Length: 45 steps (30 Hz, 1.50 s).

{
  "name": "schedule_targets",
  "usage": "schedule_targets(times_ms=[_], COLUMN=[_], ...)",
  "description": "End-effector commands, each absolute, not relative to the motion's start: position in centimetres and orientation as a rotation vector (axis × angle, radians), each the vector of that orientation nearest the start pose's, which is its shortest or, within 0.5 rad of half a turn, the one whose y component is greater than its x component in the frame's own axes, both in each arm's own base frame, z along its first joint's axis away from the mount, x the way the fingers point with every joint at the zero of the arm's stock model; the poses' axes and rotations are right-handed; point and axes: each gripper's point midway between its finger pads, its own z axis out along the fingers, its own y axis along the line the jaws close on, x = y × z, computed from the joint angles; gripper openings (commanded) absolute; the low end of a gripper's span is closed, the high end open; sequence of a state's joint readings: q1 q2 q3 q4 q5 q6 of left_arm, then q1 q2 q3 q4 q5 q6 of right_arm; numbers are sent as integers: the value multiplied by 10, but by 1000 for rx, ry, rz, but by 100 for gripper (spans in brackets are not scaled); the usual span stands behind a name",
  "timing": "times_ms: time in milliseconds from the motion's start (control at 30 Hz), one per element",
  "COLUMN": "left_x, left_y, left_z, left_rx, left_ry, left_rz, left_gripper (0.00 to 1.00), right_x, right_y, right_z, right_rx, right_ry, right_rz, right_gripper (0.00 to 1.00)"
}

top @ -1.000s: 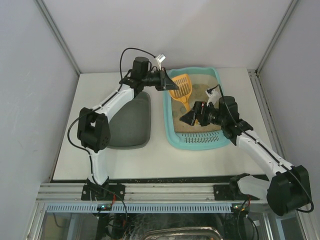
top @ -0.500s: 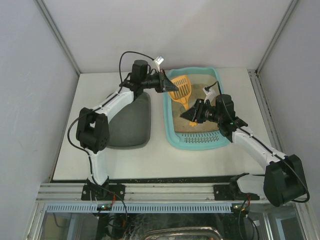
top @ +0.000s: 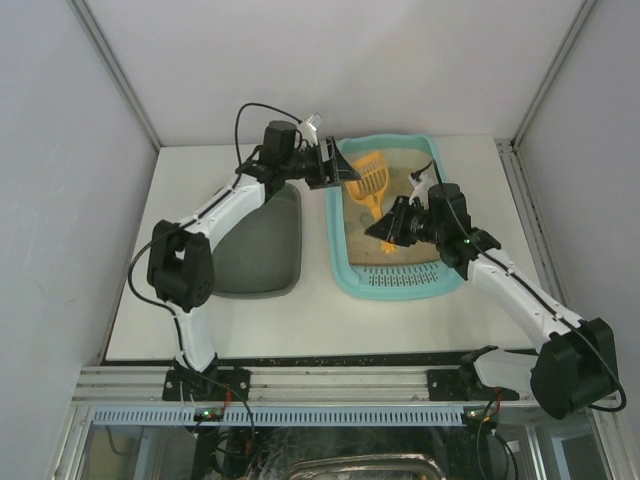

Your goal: Clean the litter box

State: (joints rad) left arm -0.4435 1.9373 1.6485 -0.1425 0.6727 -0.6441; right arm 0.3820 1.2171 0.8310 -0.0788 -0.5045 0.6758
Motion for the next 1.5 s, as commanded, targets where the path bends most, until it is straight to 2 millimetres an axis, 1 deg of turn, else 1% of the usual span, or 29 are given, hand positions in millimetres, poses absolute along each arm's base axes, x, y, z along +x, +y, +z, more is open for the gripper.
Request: schedule_targets(times_ms=[0,67,133,167,233,333,367,433,467,500,567,667,767,900,1000,1100,1233,1333,1467], left_x=[428,430,429,427,423,416,408,396,392,390,387,387,390,394,400,407,413,411,402], left_y=[-301,-284,-274,-269,-261,-248,-250,-253,-253,-253,-254,-254,-255,-245,-230,-210,-183,-165,-146], left_z=[278,272,266,261,254,248,238,231,228,225,224,223,232,249,259,258,252,252,257], left_rx=[56,-100,-209,-277,-383,-507,-541,-602,-630,-647,-651,-645,-613,-583,-572,-606,-637,-622,-564], left_ry=[2097,2094,2096,2105,2107,2070,2076,2075,2078,2086,2095,2130,2123,2086,2081,2092,2096,2081,2045], left_rz=[-1034,-944,-897,-882,-865,-854,-859,-895,-905,-909,-906,-875,-877,-884,-948,-969,-948,-910,-842], left_gripper=[89,100,100,100,100,100,100,100,100,100,100,100,100,100,100,100,100,100,100], right_x=[282,272,262,256,252,249,250,255,256,261,269,282,296,305,308,310,313,315,320], right_y=[184,165,152,149,141,137,136,136,136,137,139,149,159,170,172,176,187,193,206], right_z=[225,213,195,188,175,163,161,160,156,158,155,147,137,121,112,107,102,96,92], right_rx=[62,141,199,200,211,236,238,225,219,216,209,194,168,151,132,107,76,58,37], right_ry=[2298,2415,2522,2566,2628,2723,2744,2775,2807,2819,2869,2916,2952,3000,3021,3030,3031,3036,3021], right_rz=[777,696,653,631,566,547,534,515,503,496,487,521,521,548,521,525,599,600,691], right_gripper=[0,0,0,0,0,0,0,0,0,0,0,0,0,0,0,0,0,0,0])
